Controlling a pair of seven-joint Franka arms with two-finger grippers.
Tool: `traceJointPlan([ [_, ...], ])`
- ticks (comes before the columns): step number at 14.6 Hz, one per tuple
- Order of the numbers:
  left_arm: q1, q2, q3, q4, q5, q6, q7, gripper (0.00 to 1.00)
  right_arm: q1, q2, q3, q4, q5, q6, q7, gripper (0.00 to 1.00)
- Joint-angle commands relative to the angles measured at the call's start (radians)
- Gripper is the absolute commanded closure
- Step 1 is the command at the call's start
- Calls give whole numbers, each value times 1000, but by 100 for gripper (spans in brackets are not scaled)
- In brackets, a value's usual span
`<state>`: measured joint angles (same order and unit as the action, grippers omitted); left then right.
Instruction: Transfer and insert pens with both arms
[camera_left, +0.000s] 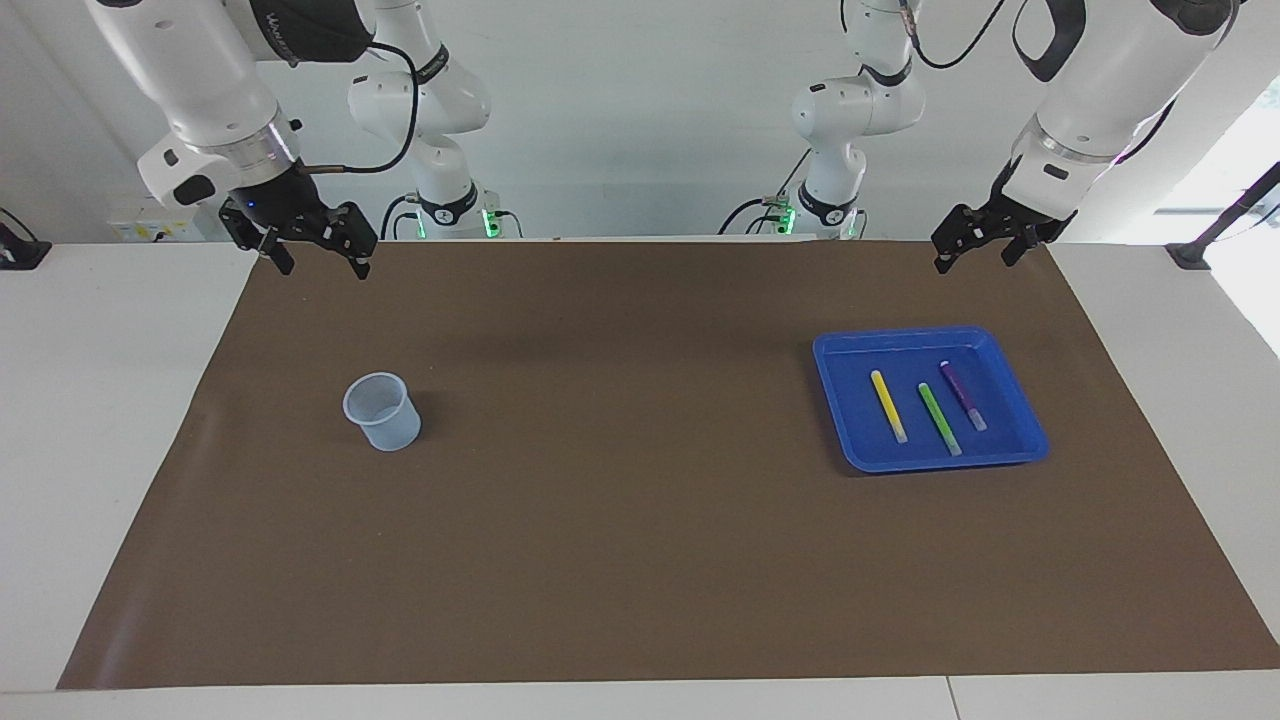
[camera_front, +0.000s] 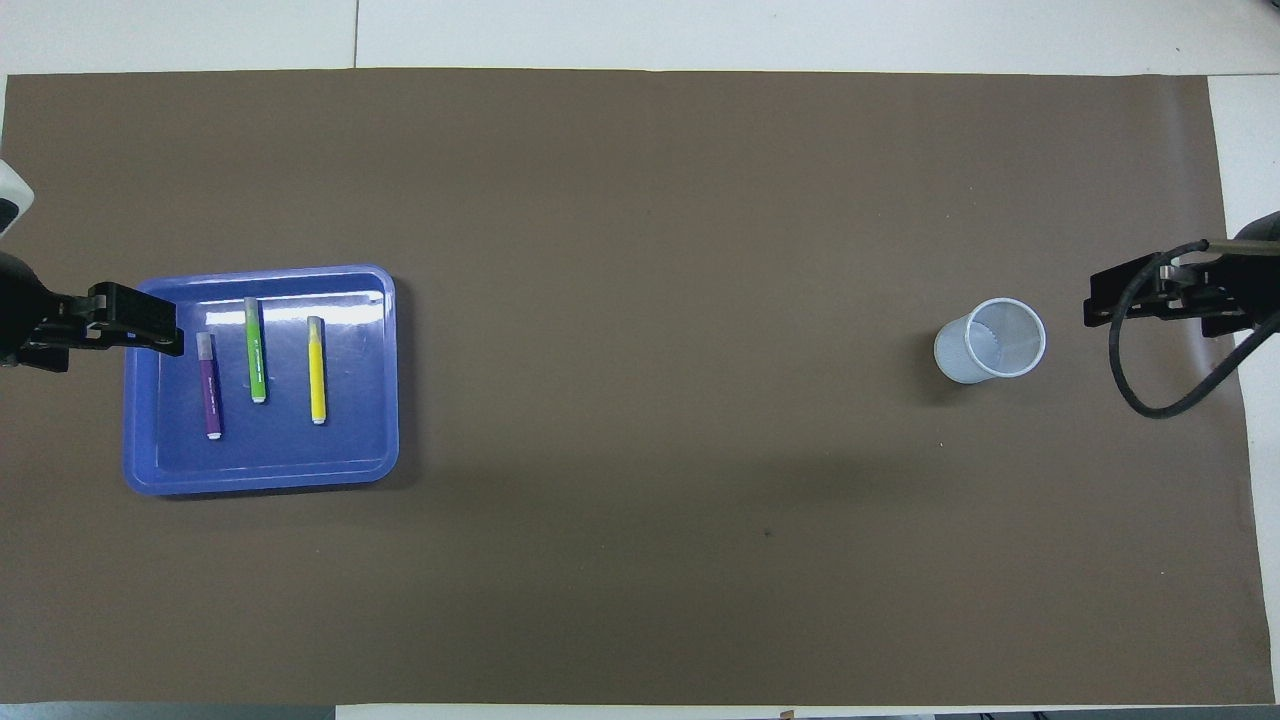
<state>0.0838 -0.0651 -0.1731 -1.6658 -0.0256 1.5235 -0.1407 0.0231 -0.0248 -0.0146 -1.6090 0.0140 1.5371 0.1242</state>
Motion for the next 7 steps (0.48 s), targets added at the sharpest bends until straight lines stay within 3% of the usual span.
traceJointPlan([
  [1,-4,1,7,-3,-10,7,-4,0,-9,-7,1,-11,17,3,-20,0],
  [7,1,-1,6,-8,-11,15,-2,0,-9,-7,-1,-11,17,3,-20,0],
])
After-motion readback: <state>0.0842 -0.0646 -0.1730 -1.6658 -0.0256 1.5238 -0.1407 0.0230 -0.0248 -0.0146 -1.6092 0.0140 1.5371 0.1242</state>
